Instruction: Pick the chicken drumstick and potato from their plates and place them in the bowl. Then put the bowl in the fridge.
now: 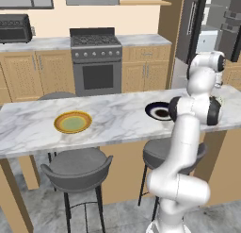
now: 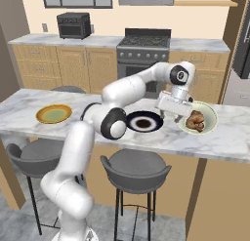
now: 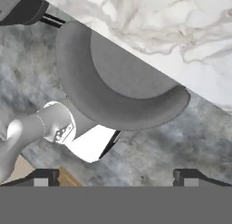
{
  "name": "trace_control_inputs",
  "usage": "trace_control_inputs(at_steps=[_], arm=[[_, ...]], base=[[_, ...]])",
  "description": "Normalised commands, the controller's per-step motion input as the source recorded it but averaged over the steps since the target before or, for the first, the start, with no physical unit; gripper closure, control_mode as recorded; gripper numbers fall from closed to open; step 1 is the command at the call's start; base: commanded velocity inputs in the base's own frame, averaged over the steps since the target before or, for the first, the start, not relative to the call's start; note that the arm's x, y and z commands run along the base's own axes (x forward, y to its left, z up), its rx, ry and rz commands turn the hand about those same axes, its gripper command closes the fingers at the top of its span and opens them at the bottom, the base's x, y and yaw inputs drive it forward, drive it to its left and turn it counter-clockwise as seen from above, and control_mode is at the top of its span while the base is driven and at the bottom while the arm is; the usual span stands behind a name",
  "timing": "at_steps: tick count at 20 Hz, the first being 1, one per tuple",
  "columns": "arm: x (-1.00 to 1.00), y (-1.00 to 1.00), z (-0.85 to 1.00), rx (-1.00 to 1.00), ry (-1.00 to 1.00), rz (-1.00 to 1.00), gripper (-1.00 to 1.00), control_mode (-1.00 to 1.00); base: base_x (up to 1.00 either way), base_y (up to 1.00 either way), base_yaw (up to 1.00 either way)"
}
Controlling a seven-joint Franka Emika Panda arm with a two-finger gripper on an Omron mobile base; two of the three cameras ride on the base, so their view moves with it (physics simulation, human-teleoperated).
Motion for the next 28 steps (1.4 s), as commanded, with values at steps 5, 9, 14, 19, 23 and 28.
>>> trace_control_inputs(at_steps=[5, 9, 14, 19, 23, 28], arm=[[-0.71, 0.69, -0.06, -0.06, -0.17, 0.0, -1.0, -1.0], [-0.07, 0.33, 0.0, -0.24, -0.25, -0.1, -1.0, -1.0], [0.3, 0.04, 0.27, -0.34, -0.04, -0.06, -1.0, -1.0], [0.37, 0.03, 0.12, -0.32, 0.0, -0.11, -1.0, -1.0], [0.55, -0.08, 0.04, -0.22, 0.02, -0.21, -1.0, -1.0], [0.57, -0.19, -0.06, -0.13, 0.03, -0.23, -1.0, -1.0]], base=[[0.0, 0.0, 0.0], [0.0, 0.0, 0.0], [0.0, 0.0, 0.0], [0.0, 0.0, 0.0], [0.0, 0.0, 0.0], [0.0, 0.0, 0.0]])
